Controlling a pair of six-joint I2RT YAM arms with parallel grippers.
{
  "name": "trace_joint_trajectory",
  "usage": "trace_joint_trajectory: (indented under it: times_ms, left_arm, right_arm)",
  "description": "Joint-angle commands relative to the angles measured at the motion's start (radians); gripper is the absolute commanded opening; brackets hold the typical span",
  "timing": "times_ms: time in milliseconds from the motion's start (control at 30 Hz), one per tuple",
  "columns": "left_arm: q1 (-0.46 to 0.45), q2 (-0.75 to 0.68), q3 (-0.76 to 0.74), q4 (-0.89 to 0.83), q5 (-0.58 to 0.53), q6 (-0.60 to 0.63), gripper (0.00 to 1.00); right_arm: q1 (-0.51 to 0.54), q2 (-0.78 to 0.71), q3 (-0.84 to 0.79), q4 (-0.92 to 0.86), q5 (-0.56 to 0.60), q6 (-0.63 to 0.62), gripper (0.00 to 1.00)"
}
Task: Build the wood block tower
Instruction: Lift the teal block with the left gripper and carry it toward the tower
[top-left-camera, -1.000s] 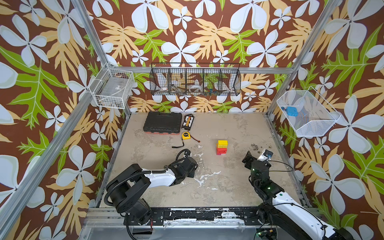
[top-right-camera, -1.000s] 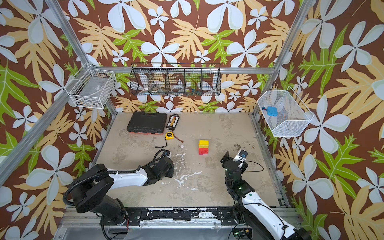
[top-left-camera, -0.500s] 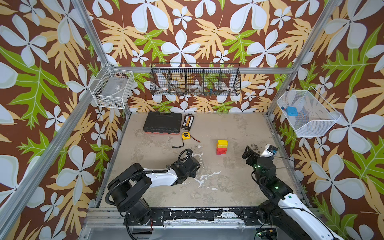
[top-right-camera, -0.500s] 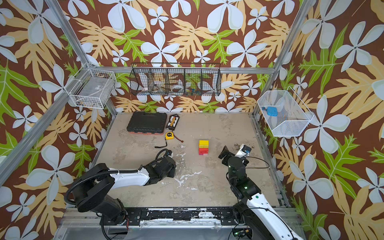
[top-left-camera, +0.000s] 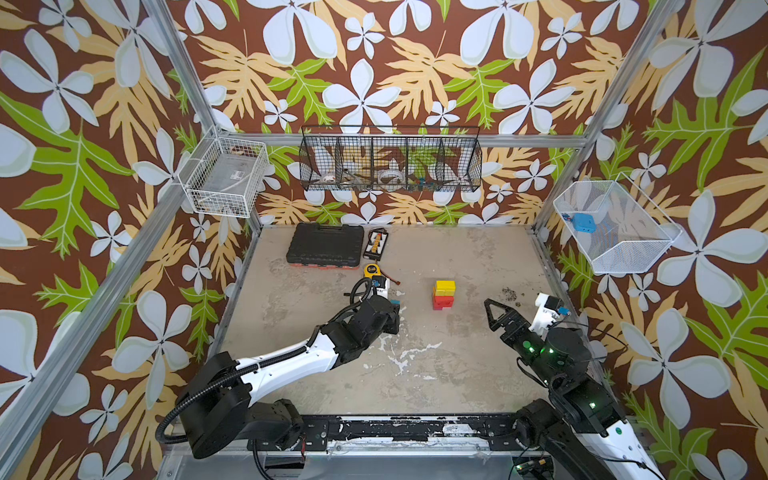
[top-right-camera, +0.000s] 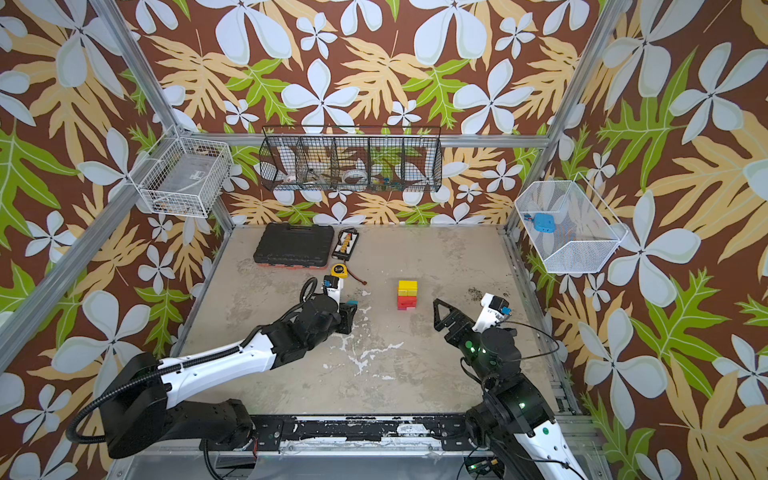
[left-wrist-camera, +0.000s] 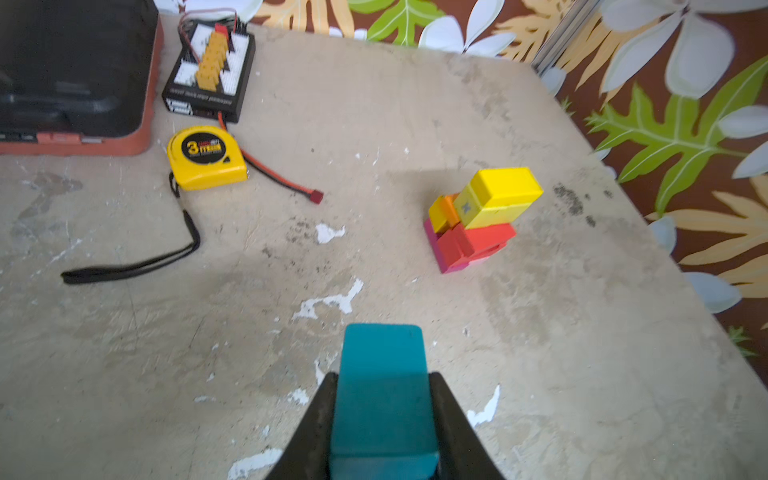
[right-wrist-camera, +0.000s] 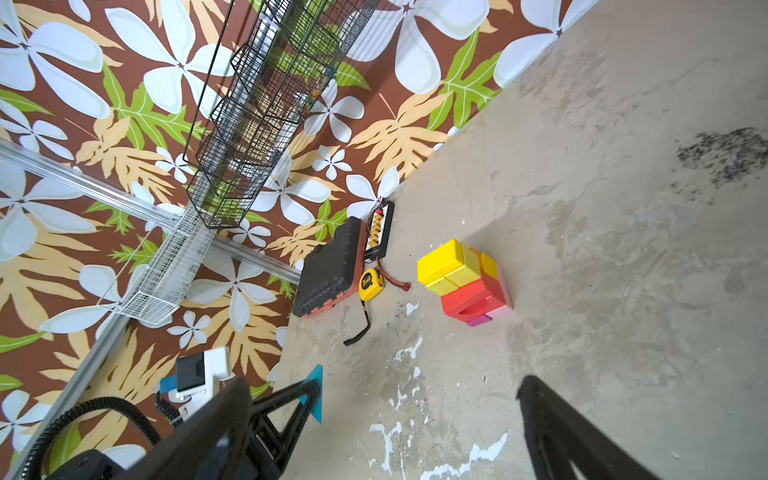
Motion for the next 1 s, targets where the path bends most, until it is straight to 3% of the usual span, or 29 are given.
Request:
trace_joint_trajectory:
  times_ms: [0,233,400,600,767,967]
  left_arm:
    - [-0.001,-0.012,0.027,0.034,0.006,0.059,0.00]
    - [0.000,0.004,0.068,0.093,0.001,0.158,0.00]
    - [-0.001,0.037,0.097,0.128,0.060,0.220,0.00]
    - [0.000,0.084,0.113,0.193,0.089,0.348,0.00]
    - [0.025,0.131,0.138,0.176,0.083,0.363,0.00]
    - [0.049,0.192,0.165,0.169,0.143,0.389,0.00]
  right_arm:
    - [-0.001,-0.008,0.000,-0.004,-0.029,0.009,1.00]
    - [0.000,-0.012,-0.012,-0.010,0.008,0.022,1.00]
    - [0.000,-0.019,-0.029,-0.016,0.044,0.048,1.00]
    - [-0.001,-0.118,0.071,-0.204,0.124,0.099,1.00]
    - [0.000,-0.282,0.021,-0.167,0.146,0.124,1.00]
    - [0.000,-0.248,0.034,-0.162,0.123,0.126,1.00]
